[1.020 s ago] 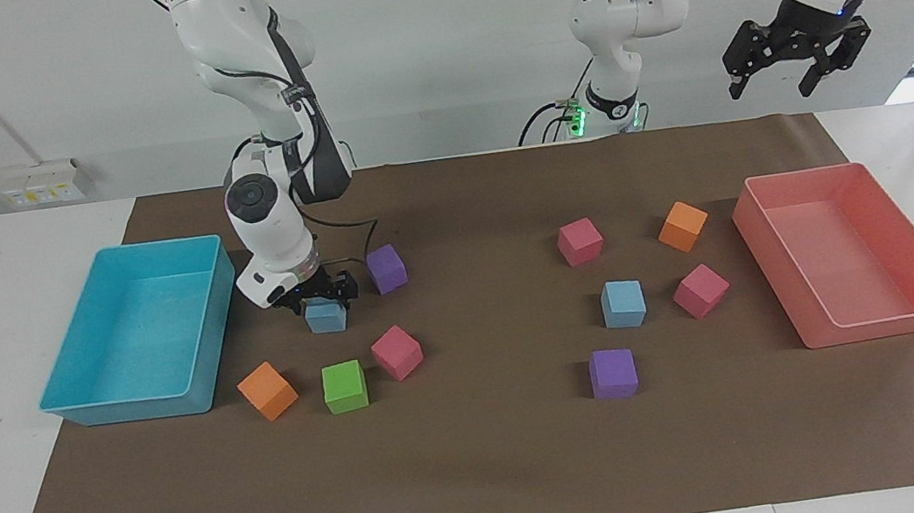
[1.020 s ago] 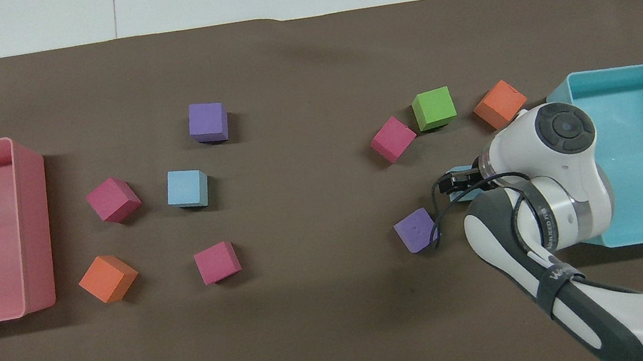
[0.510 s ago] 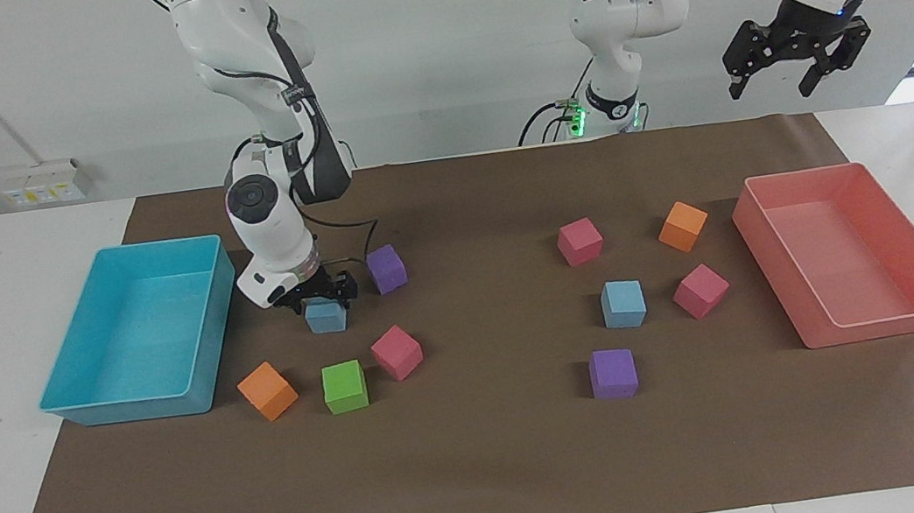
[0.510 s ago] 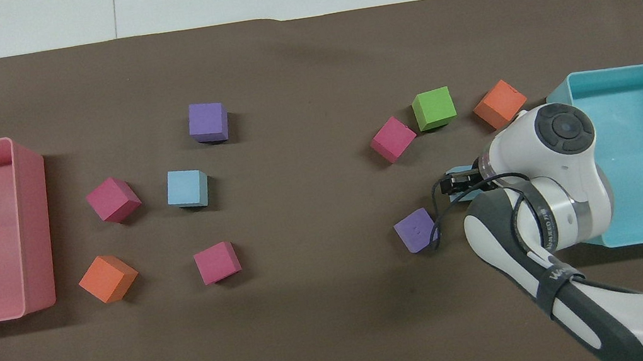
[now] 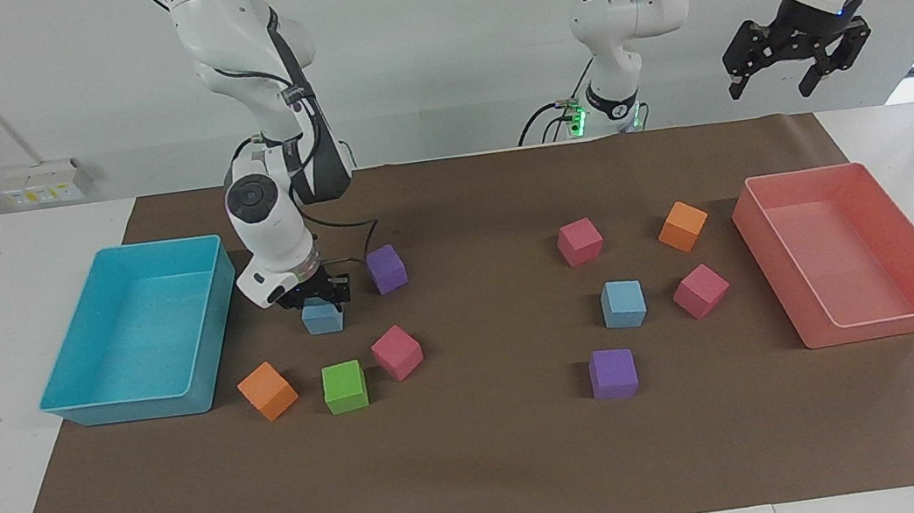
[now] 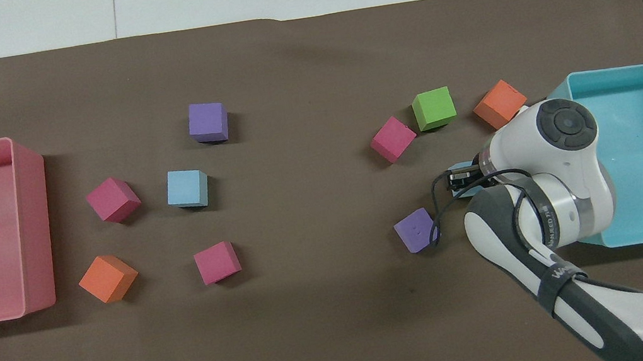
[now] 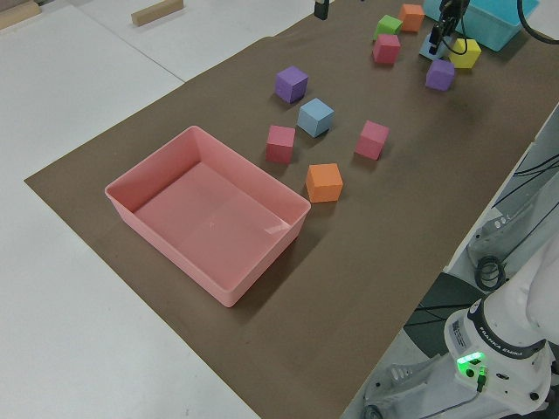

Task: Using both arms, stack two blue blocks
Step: 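Reach the right gripper down to the light-blue cube and grasp it, then lift the blue cube with the right gripper and carry it toward table center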

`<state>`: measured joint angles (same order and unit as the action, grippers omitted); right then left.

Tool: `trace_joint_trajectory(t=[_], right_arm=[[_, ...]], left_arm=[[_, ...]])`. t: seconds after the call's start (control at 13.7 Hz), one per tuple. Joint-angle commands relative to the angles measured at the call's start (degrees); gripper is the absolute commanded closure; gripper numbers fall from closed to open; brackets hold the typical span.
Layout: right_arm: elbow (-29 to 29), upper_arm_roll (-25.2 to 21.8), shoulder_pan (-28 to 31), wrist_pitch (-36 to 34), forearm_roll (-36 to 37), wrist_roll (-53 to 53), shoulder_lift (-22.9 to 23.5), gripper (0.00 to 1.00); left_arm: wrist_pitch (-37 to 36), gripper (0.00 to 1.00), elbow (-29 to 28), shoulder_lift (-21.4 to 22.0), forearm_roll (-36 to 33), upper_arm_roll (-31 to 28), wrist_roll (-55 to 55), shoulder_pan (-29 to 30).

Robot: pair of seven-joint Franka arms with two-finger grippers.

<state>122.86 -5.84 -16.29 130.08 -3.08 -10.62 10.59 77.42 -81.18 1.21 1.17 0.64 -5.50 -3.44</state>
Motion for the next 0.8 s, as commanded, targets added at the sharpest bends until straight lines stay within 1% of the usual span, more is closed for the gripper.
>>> trace_joint_trajectory(t=[0.0, 0.22, 0.36, 0.44, 0.58, 0.66, 0.73], right_arm=[[-4.81, 0.13, -0.06, -6.57, -0.62, 0.17, -1.26, 1.0], [-8.94, 0.65, -0.75, -11.93, 0.08, 0.34, -2.67, 1.0], [-14.55, 1.7, -0.93, -17.73, 0.79, 1.65, -1.45, 1.0], [-16.23, 2.06, -1.72, -19.06, 1.23, 2.01, -0.75, 1.0], [-17.83, 2.15, -2.42, -19.34, 0.97, 2.1, -0.22, 1.0], [-19.05, 2.15, -3.56, -19.25, 0.62, 1.66, 0.13, 1.0], [-21.06, 2.15, -5.14, -19.77, 0.35, 0.7, 1.44, 1.0]], left_arm=[[-0.6, 0.0, 0.76, 0.02, -0.56, 0.41, 0.14, 0.71], [-0.6, 0.0, 0.76, 0.02, -0.56, 0.41, 0.14, 0.71], [-0.6, 0.0, 0.76, 0.02, -0.56, 0.41, 0.14, 0.71], [-0.6, 0.0, 0.76, -0.07, -0.56, 0.41, 0.14, 0.71], [-0.6, 0.0, 0.76, 0.02, -0.56, 0.41, 0.14, 0.71], [-0.6, 0.0, 0.76, 0.02, -0.56, 0.41, 0.14, 0.71], [-0.6, 0.0, 0.76, 0.02, -0.56, 0.41, 0.14, 0.71]])
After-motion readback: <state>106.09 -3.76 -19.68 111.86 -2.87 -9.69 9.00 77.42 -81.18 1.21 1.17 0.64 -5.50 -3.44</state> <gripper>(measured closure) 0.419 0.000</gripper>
